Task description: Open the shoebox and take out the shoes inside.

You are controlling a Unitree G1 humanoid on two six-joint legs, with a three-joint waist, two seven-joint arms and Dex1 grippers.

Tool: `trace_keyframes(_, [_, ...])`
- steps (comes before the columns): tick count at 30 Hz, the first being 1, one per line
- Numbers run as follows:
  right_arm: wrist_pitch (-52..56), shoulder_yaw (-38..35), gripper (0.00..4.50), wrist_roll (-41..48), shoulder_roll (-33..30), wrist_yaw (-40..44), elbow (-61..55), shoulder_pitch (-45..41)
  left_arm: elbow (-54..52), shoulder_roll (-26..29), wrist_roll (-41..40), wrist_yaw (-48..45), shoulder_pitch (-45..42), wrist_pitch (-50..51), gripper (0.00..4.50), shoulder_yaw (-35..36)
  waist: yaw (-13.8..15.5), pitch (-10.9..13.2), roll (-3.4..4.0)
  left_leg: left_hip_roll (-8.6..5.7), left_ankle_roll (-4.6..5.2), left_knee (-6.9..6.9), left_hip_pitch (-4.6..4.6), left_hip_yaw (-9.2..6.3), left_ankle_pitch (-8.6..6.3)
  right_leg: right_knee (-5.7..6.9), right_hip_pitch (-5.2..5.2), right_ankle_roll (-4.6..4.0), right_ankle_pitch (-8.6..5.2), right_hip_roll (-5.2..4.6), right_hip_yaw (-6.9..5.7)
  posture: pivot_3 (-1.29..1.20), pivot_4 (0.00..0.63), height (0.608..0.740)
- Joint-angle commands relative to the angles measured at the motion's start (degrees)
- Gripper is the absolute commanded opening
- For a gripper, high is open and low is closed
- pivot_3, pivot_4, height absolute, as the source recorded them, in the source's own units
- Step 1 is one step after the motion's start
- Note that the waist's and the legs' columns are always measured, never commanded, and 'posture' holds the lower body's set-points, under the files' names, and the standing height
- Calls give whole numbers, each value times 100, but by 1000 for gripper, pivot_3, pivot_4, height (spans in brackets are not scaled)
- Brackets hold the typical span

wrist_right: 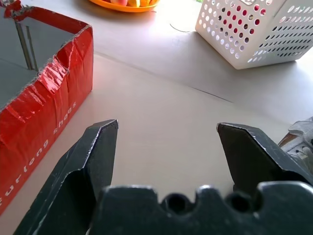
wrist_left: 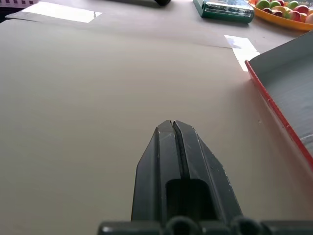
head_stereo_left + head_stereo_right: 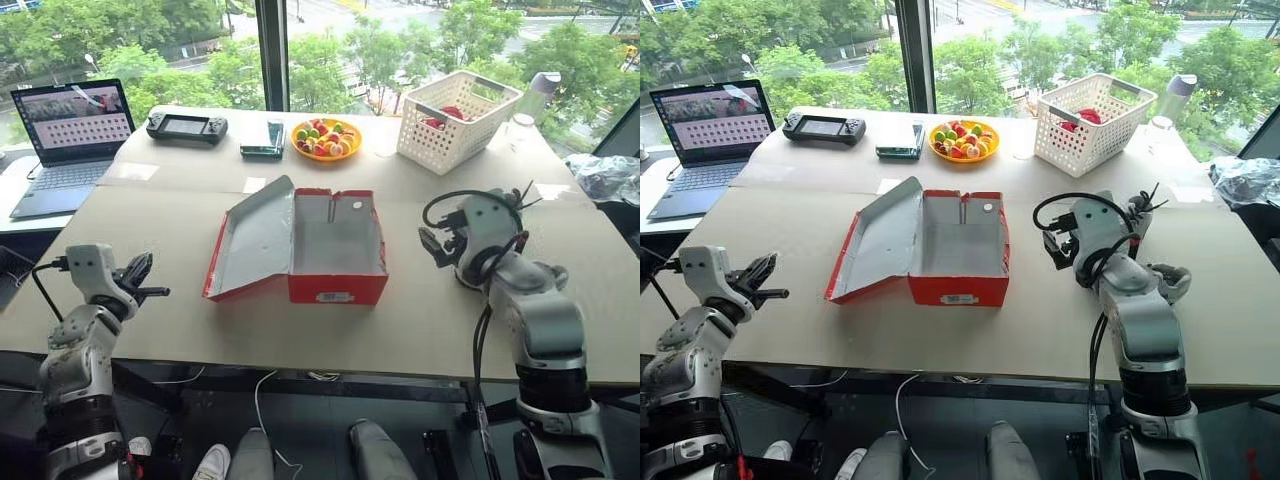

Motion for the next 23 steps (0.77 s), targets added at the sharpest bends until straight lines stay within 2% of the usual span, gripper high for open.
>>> trace_keyframes(1, [-889,41,3875,-331,195,-396,348,448,-166,-171,-29,472,78,-366,0,235,6,-2,-3,0,0,1,0,0,0,-1,2,0,0,0,-1,0,150,725])
trace_keyframes(4, [-1479,-78,3875,-305,437,-516,650,814,-104,-290,-8,696,87,-594,0,265,9,-4,-6,1,0,1,-1,0,0,-16,13,0,0,-1,-1,0,150,725])
trace_keyframes(9, [-1772,8,3875,-384,521,-524,869,1006,-55,-258,-75,676,143,-686,0,212,-9,-4,-6,0,-1,0,-5,2,0,-18,11,3,3,-1,0,0,150,725])
trace_keyframes(23, [-2043,1,3875,-478,609,-624,1127,1071,-46,-430,-189,666,17,-707,0,23,-11,-4,-6,1,-1,-2,-3,2,0,-22,13,1,3,-1,-1,0,150,725])
